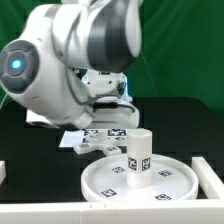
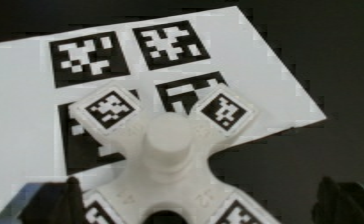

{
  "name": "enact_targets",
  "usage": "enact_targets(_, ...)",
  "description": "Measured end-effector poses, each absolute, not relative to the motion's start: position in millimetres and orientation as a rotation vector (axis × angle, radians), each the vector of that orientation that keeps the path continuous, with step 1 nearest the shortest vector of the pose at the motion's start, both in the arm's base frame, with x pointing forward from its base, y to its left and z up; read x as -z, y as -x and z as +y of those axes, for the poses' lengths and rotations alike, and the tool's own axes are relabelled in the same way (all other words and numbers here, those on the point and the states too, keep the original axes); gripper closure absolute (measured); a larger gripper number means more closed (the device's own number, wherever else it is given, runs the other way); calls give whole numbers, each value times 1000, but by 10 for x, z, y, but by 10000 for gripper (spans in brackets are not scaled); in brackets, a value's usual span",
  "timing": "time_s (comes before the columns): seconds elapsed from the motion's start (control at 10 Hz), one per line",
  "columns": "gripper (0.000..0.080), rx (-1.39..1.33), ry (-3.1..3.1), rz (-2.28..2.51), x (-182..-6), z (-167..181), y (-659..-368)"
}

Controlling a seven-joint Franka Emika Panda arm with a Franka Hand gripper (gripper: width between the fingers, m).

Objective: Assemble round table

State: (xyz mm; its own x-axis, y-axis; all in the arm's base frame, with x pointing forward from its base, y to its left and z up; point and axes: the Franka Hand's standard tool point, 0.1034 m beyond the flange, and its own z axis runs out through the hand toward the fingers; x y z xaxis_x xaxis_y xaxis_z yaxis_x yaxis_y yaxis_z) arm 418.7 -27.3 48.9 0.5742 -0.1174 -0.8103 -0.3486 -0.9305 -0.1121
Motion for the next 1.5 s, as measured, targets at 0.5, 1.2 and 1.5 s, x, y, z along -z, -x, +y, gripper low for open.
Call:
enact_targets(0.5,151,-1297,2528,416,-385,-326,-4080)
enact_targets(1.2,151,-1410,2434,635,-242,-263,-3817)
enact_targets(1.5,151,-1463,2414,676,-168,-231,-3702)
